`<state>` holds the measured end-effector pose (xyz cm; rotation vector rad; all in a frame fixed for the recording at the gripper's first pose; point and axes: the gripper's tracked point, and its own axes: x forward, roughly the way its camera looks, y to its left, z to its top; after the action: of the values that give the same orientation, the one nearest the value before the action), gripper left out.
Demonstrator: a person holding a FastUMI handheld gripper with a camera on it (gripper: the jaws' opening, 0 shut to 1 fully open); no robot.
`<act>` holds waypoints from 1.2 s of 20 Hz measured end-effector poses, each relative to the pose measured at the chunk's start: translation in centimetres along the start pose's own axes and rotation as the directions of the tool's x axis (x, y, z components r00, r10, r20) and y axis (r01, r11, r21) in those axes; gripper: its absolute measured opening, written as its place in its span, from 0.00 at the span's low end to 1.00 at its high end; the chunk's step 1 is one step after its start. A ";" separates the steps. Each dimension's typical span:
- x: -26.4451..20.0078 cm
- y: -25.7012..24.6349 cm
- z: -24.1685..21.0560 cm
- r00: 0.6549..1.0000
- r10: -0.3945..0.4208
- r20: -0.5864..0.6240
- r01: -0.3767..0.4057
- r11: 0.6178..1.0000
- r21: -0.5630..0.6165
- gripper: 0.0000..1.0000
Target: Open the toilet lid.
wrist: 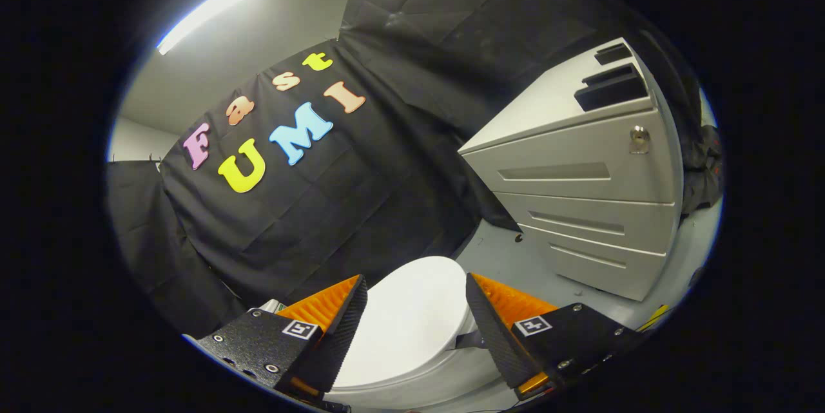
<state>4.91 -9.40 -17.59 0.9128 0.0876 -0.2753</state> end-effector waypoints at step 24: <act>3.8 -9.6 -10.8 0.952 -0.090 -0.291 0.199 0.906 0.373 0.71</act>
<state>6.36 -7.12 -32.26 1.3526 0.3630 -0.3136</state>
